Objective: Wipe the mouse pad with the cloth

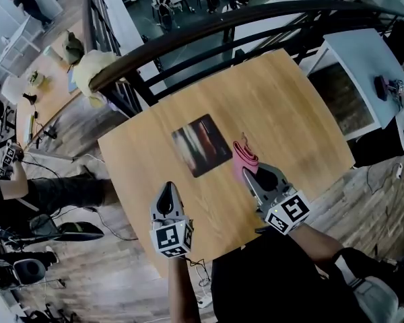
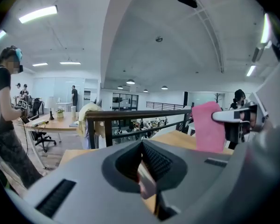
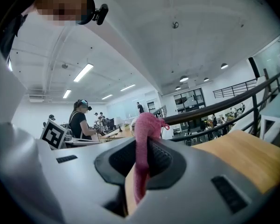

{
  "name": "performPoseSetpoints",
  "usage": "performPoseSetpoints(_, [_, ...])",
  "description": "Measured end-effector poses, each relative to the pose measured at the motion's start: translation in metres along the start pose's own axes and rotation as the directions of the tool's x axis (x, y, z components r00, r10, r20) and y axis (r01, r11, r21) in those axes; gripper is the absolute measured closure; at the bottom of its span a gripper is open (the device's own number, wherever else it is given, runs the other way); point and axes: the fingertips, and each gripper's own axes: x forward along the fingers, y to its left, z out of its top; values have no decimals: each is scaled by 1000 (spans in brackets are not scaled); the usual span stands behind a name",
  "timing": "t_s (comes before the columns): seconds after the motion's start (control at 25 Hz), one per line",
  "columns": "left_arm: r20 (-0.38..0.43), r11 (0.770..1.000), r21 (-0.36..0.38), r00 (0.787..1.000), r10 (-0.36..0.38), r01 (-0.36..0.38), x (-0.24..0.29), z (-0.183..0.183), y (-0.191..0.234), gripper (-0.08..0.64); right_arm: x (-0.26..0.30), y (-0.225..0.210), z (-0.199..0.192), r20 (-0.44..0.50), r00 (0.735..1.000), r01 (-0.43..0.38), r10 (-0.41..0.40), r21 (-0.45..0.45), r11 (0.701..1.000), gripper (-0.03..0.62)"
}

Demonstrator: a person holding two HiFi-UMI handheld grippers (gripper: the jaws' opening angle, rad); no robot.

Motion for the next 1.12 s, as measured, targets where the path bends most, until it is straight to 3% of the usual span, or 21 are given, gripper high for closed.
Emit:
performPoseSetpoints(0.32, [-108,997,32,992,-63,66,94,-31,42,537,62,-20,-25,-46,999,15,-17,-28,999,535])
performPoseSetpoints(0.52, [-191,991,31,974,-122,130,148,-63,57,537,102,-31,-50,-93,996,9,-13,-42,999,535])
performPoseSetpoints(0.8, [-297,980,39,939,-173,193,212,-107,76,537,158,-45,-78,-138,990,4,-17,-94,996,535])
performPoseSetpoints(1.12, [-407,958,41,880,-244,284,271,-152,84,537,215,-59,-139,-244,970,-38,-8,-181,983,535])
